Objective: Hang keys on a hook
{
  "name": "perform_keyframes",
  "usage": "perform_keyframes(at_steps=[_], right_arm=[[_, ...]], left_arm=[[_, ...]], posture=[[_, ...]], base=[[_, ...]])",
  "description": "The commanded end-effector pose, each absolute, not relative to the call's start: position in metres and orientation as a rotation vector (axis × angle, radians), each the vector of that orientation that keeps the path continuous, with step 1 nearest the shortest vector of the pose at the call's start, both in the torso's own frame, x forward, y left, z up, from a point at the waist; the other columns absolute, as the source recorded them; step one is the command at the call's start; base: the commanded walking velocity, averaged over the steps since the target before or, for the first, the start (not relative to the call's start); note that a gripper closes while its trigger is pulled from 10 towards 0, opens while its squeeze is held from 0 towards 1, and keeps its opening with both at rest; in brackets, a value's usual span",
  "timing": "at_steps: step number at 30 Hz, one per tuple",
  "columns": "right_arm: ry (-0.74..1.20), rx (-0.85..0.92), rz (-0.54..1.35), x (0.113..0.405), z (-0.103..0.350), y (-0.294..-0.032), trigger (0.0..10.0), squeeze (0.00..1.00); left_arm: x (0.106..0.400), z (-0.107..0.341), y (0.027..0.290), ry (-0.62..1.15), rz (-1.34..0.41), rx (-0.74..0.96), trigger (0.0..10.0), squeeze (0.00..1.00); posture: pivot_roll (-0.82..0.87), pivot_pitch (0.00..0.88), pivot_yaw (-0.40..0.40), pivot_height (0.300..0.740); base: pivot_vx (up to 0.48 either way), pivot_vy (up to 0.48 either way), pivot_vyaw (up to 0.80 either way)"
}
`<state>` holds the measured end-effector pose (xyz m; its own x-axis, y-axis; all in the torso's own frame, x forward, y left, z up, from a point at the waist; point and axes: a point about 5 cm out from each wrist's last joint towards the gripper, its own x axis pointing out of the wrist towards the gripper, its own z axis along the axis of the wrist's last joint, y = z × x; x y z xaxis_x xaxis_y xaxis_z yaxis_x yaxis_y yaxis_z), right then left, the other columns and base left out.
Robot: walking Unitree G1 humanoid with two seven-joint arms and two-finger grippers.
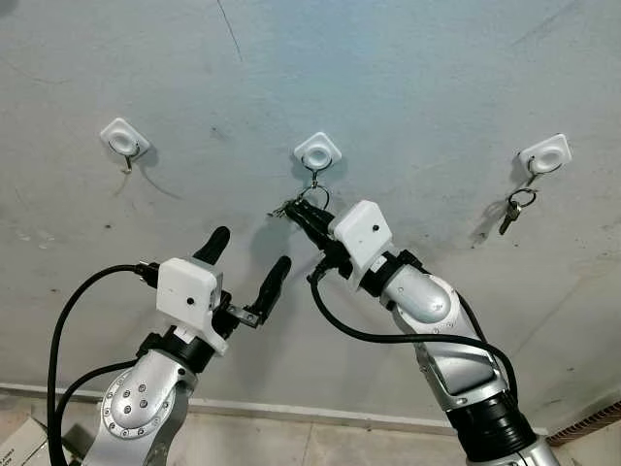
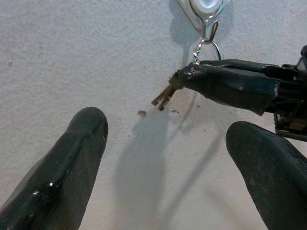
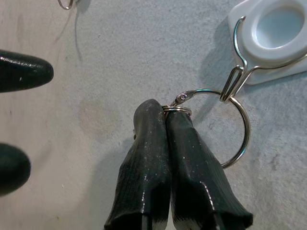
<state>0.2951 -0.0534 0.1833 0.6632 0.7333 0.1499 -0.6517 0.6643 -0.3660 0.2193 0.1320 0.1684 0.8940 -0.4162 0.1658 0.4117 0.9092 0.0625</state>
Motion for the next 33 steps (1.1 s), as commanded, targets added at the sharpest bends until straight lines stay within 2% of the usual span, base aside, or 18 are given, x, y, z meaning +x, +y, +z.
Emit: perform_keyframes(at_steps=[1, 4, 5, 6, 33], right_arm=[[-0.208, -0.317, 0.835, 0.291, 0.164, -0.05, 10.0, 0.0], [-0.205, -0.316, 0.831, 0.291, 0.163, -0.05, 10.0, 0.0], [-0.203, -0.31, 0.832, 0.291, 0.162, -0.05, 10.0, 0.31], [-0.204, -0.306, 0.83, 0.291, 0.163, -0.05, 10.0, 1.0], [-0.308, -0.319, 0.727, 0.298, 0.178, -0.057, 10.0, 1.0]], left_arm=[[0.219, 0.175, 0.134, -0.197, -0.422, 0.038, 10.0, 0.0], [0.22, 0.176, 0.134, -0.197, -0.422, 0.038, 10.0, 0.0], [0.22, 0.176, 0.134, -0.197, -0.422, 0.038, 10.0, 0.0], [0.22, 0.176, 0.134, -0.197, -0.422, 0.038, 10.0, 0.0], [0.221, 0.174, 0.132, -0.187, -0.417, 0.028, 10.0, 0.0]], posture=[[0.04, 0.028, 0.019, 0.74], [0.04, 0.029, 0.02, 0.74], [0.04, 0.029, 0.02, 0.74], [0.04, 0.03, 0.021, 0.74], [0.04, 0.033, 0.023, 0.74]], base=[[0.0, 0.0, 0.0], [0.0, 0.0, 0.0], [0.0, 0.0, 0.0], [0.0, 0.0, 0.0], [0.0, 0.0, 0.0]])
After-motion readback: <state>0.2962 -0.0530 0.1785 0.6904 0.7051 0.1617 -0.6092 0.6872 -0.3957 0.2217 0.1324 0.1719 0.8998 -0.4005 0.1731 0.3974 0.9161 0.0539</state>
